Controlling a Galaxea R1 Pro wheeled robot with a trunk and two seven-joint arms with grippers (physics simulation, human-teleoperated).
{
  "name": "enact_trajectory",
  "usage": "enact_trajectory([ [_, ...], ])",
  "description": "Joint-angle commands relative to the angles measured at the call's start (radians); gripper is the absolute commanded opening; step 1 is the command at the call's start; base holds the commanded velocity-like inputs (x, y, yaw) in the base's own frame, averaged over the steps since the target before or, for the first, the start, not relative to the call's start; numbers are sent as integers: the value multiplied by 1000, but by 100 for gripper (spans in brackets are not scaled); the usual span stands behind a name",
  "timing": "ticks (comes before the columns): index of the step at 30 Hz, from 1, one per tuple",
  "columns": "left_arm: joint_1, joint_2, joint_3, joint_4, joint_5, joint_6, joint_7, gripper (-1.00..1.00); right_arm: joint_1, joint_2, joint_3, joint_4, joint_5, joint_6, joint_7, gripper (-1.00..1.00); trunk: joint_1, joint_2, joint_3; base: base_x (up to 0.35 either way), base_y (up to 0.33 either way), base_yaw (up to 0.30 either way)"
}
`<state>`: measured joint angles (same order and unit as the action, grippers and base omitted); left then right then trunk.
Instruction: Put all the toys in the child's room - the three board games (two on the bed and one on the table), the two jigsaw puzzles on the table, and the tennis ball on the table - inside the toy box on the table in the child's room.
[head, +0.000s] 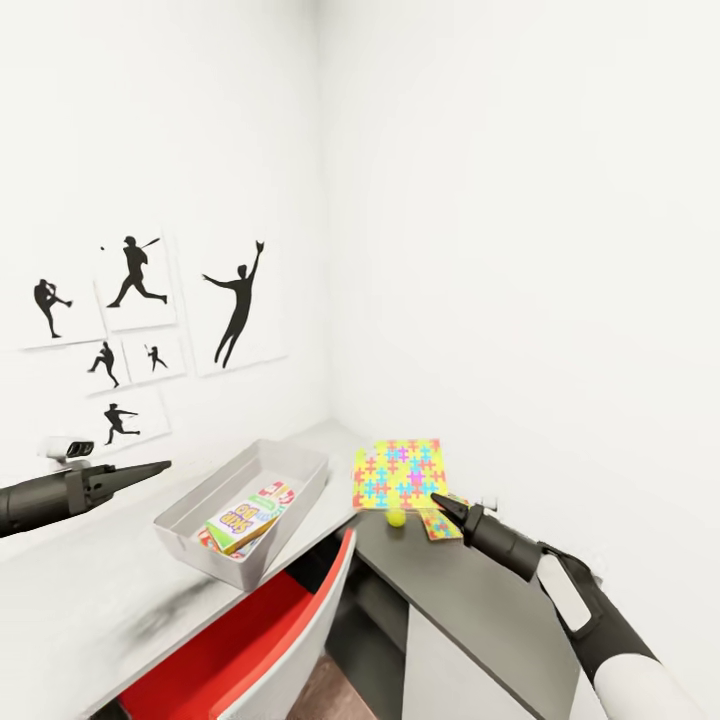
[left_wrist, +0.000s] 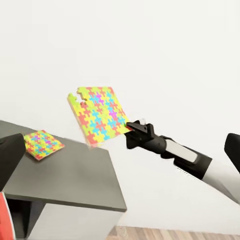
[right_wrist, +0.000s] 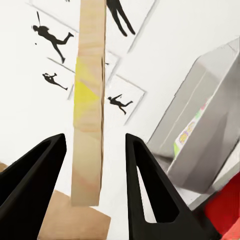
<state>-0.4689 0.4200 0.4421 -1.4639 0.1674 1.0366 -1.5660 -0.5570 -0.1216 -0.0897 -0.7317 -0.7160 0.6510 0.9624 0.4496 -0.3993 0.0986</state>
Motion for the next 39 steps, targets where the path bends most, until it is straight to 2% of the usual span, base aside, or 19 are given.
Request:
enact_trajectory([
  [1,-1,0,0,0,-2,11,-5,100,0,0,1,-25,-2,7,-1,-100,0,-1,-1,0,0,291],
  [5,-1,0,0,0,-3,11,-5,100,-6,4,2,-66,1,17,-14,-100,0,-1,-1,0,0,291],
  [8,-1,-1,0,0,-2,11,-5,100,-46,14,3,-87,-4,59,-63,-100,0,-1,-1,0,0,290],
  [10,0,-1,0,0,-3,10,-5,100,-91,38,4,-97,-3,107,-130,-100,0,-1,-2,0,0,288],
  [12,-1,-1,0,0,-3,10,-5,100,-134,74,4,-101,-2,135,-225,-100,0,-1,-3,0,0,287],
  [13,-1,-1,0,0,-3,10,-5,100,-145,84,5,-102,-2,139,-251,-100,0,-1,-4,0,0,286],
  [15,-1,-1,0,0,-4,10,-5,100,-179,117,5,-101,-3,151,-351,-100,0,-1,-5,0,0,286],
  [17,-1,-1,0,0,-5,10,-5,100,-197,140,6,-99,-4,157,-431,-100,0,-1,-6,0,0,285],
  [21,0,-1,0,1,-6,10,-5,100,-211,166,8,-96,-5,160,-504,-100,0,-1,-8,0,0,284],
  [27,-1,-1,0,2,-6,10,-5,100,-214,173,10,-94,-3,160,-518,-100,0,-1,-12,13,0,282],
  [39,-1,-1,0,2,-7,9,-5,100,-209,169,11,-95,1,152,-518,-100,0,-1,-19,73,0,235],
])
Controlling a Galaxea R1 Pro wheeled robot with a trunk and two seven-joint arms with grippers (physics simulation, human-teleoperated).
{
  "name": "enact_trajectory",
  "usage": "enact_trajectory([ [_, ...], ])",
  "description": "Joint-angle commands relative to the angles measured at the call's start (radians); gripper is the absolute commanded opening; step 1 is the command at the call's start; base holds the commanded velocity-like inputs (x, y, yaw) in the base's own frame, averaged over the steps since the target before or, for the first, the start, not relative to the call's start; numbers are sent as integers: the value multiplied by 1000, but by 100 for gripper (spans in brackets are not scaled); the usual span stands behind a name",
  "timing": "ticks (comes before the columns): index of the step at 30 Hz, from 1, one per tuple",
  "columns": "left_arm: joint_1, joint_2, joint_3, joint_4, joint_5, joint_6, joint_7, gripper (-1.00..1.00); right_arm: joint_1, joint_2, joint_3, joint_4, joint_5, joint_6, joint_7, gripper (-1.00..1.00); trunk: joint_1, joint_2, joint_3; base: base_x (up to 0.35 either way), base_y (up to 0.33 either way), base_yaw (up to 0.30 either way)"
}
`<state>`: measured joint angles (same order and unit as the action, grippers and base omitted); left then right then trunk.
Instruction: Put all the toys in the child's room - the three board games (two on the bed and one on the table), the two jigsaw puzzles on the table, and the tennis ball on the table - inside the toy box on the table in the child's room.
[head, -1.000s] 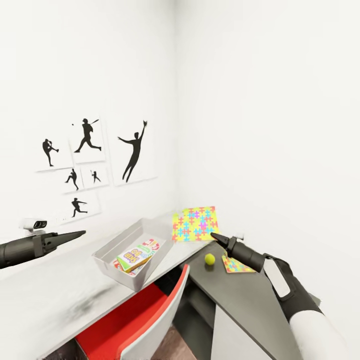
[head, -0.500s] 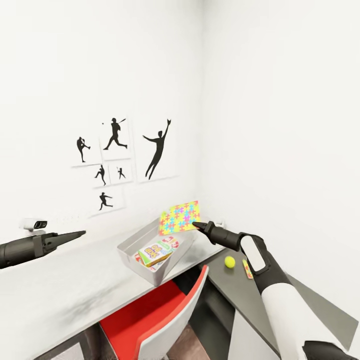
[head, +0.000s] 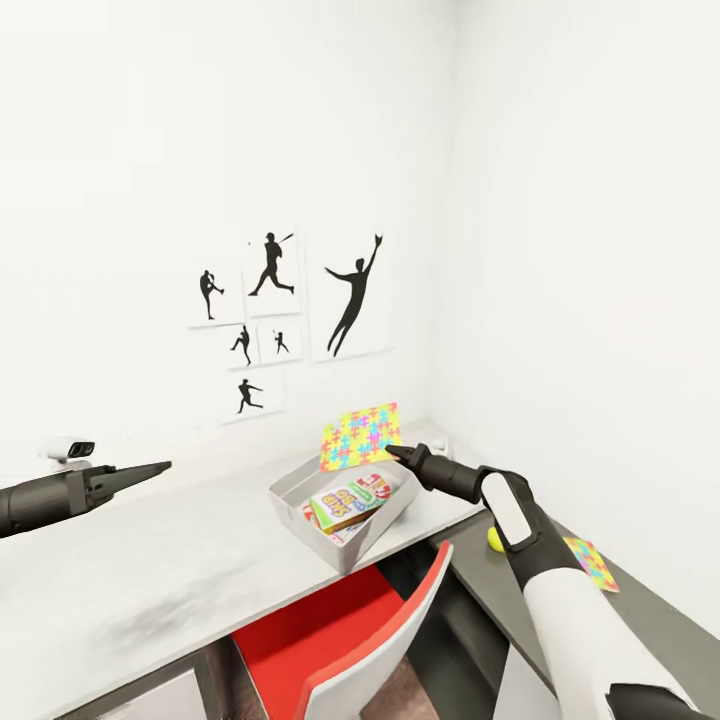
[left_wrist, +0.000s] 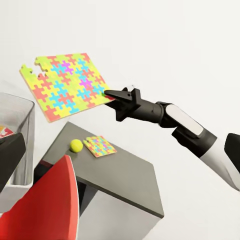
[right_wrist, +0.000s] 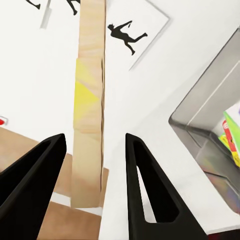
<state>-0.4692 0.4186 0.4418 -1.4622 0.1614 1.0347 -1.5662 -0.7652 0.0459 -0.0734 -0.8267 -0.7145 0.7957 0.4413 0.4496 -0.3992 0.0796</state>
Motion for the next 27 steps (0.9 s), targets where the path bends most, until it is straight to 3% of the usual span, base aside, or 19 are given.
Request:
enact_trajectory([
  [1,0,0,0,0,-1,11,-5,100,1,1,-5,0,1,7,3,-100,0,-1,-1,4,0,41],
  [22,0,1,1,2,-2,11,-5,100,6,0,-6,-8,-2,3,4,-100,0,-1,-1,1,0,3],
  [27,0,1,1,3,-3,10,-5,100,6,0,-5,-8,-1,3,4,-100,0,-1,-1,141,0,0],
])
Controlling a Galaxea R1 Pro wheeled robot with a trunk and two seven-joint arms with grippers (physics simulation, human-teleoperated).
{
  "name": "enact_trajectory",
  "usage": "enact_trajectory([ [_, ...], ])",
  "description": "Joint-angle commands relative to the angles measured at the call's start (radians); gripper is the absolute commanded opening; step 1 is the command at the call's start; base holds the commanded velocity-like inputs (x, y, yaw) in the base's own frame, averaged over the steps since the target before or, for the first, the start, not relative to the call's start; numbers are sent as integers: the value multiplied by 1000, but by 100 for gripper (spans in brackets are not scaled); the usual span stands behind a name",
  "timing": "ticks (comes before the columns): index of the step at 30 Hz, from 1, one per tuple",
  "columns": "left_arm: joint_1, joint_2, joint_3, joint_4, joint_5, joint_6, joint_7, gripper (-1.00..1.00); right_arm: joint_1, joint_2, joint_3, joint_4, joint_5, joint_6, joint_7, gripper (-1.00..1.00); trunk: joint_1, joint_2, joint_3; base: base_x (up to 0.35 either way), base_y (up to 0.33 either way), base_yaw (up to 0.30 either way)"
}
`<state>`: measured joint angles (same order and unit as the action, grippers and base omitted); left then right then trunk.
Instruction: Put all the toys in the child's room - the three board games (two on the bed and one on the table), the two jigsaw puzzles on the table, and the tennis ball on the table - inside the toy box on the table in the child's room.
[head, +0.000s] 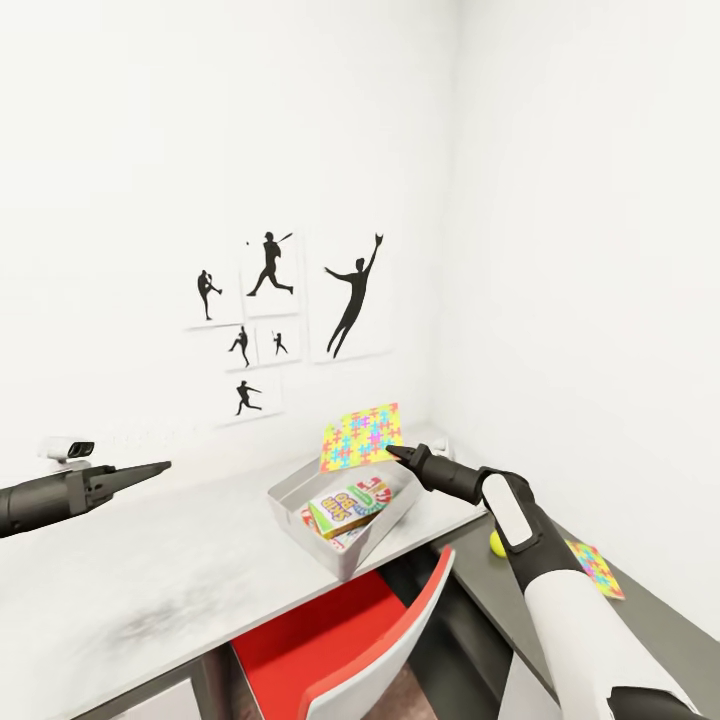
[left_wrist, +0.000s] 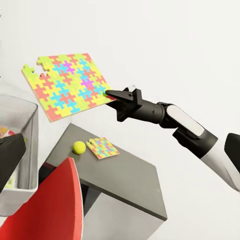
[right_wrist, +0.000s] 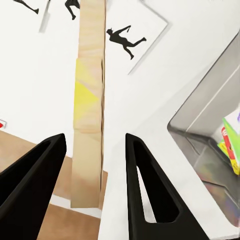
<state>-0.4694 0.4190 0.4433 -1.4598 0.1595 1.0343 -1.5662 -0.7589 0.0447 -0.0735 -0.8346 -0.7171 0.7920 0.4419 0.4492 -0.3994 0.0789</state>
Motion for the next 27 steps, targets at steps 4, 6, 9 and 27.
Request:
enact_trajectory([
  [4,-1,0,0,1,-2,10,-5,100,0,1,-5,0,2,8,3,-100,1,-1,0,276,0,0],
  [6,-1,0,0,1,-2,10,-5,100,0,1,-5,0,3,9,3,-100,1,-1,0,130,0,0],
  [9,-1,0,0,1,-3,10,-5,100,0,1,-5,0,3,9,2,-100,1,-1,0,121,0,0],
  [27,-2,0,1,1,-3,10,-5,100,1,2,-6,-7,2,18,3,-100,1,-1,-8,23,0,0],
])
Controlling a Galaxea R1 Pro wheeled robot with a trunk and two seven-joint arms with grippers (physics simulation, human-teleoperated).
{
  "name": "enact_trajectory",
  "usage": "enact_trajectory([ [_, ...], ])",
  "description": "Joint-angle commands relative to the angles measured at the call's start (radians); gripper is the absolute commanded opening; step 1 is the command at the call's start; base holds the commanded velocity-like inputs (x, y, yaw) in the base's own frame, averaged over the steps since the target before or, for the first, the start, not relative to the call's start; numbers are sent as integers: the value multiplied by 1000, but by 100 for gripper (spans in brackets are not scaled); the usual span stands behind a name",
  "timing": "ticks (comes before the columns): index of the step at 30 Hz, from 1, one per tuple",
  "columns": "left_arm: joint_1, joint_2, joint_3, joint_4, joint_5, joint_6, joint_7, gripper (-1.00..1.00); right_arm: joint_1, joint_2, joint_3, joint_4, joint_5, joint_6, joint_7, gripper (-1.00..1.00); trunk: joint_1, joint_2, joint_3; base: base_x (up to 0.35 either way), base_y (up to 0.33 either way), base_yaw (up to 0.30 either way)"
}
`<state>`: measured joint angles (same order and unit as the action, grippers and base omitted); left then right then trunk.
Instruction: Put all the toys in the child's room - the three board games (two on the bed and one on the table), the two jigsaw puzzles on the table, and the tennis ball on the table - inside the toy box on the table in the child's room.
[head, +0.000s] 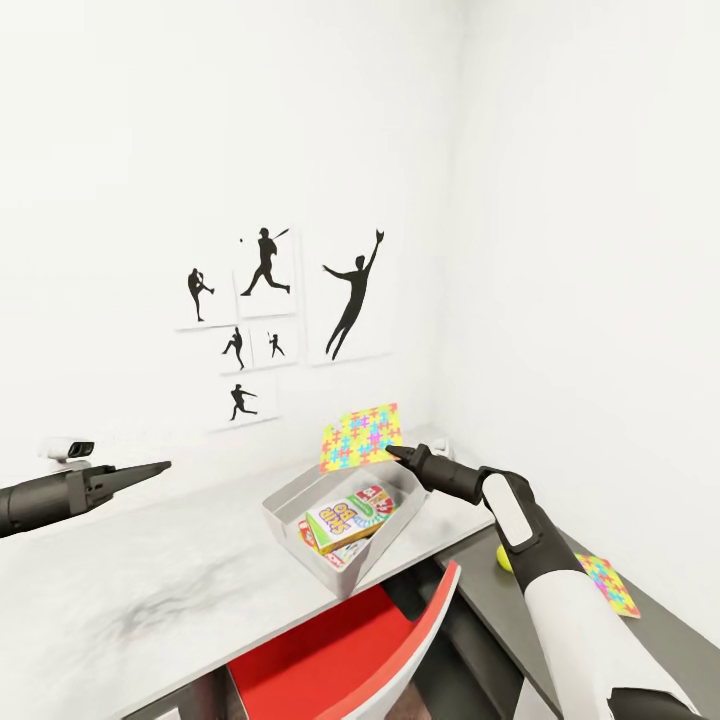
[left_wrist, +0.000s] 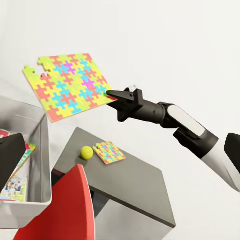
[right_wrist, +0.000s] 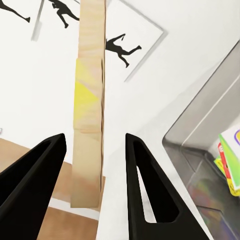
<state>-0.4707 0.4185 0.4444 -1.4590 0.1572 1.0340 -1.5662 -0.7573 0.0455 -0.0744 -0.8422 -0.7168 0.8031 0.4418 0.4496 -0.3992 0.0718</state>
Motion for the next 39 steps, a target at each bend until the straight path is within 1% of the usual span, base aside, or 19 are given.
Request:
enact_trajectory([
  [1,0,0,1,0,-1,11,-5,100,0,1,-5,0,2,8,3,-100,0,-1,-1,0,0,0],
  [4,0,0,3,0,-2,11,-5,100,-3,-1,-5,1,1,12,3,-100,0,-1,-1,0,0,0],
  [5,0,0,3,1,-2,11,-5,100,-6,-2,-5,1,1,23,2,-100,0,-1,-1,0,0,0],
  [9,0,0,3,2,-2,9,-5,100,-23,-8,-6,1,6,111,-4,-100,0,-1,-1,0,0,0],
  [11,0,0,4,2,-2,9,-5,100,-54,-12,-6,6,6,160,-18,-100,0,-1,-1,0,0,0],
  [13,0,0,4,2,-2,9,-5,100,-84,-16,-5,19,6,190,-39,-100,0,-1,-1,0,0,0],
  [15,0,0,4,2,-2,9,-5,100,-123,-22,-6,52,5,226,-73,-100,0,-1,-1,0,0,0],
  [17,0,0,4,2,-2,9,-5,100,-155,-31,-7,91,3,243,-104,-100,0,-1,-1,0,0,0],
  [21,0,0,4,2,-2,9,-5,100,-193,-39,-4,142,2,244,-125,-100,0,-1,-1,0,0,0],
  [24,0,0,4,3,-2,9,-5,100,-207,-42,0,156,6,244,-129,-100,0,-1,-1,0,0,0],
  [26,0,0,4,3,-2,9,-5,100,-211,-43,21,158,7,244,-130,-100,0,-1,-1,0,0,0],
  [29,0,0,4,4,-2,9,-5,100,-212,-44,74,158,7,244,-130,-100,0,-1,-1,0,0,0],
  [31,0,0,4,4,-2,9,-5,100,-210,-44,92,160,8,244,-130,-100,0,-1,-1,0,0,0],
  [34,0,0,4,4,-2,9,-5,100,-210,-44,103,164,9,244,-130,-100,0,-1,-1,0,0,0],
  [39,0,0,3,5,-2,9,-5,100,-213,-44,107,166,8,244,-130,-100,0,-1,-1,0,0,0],
])
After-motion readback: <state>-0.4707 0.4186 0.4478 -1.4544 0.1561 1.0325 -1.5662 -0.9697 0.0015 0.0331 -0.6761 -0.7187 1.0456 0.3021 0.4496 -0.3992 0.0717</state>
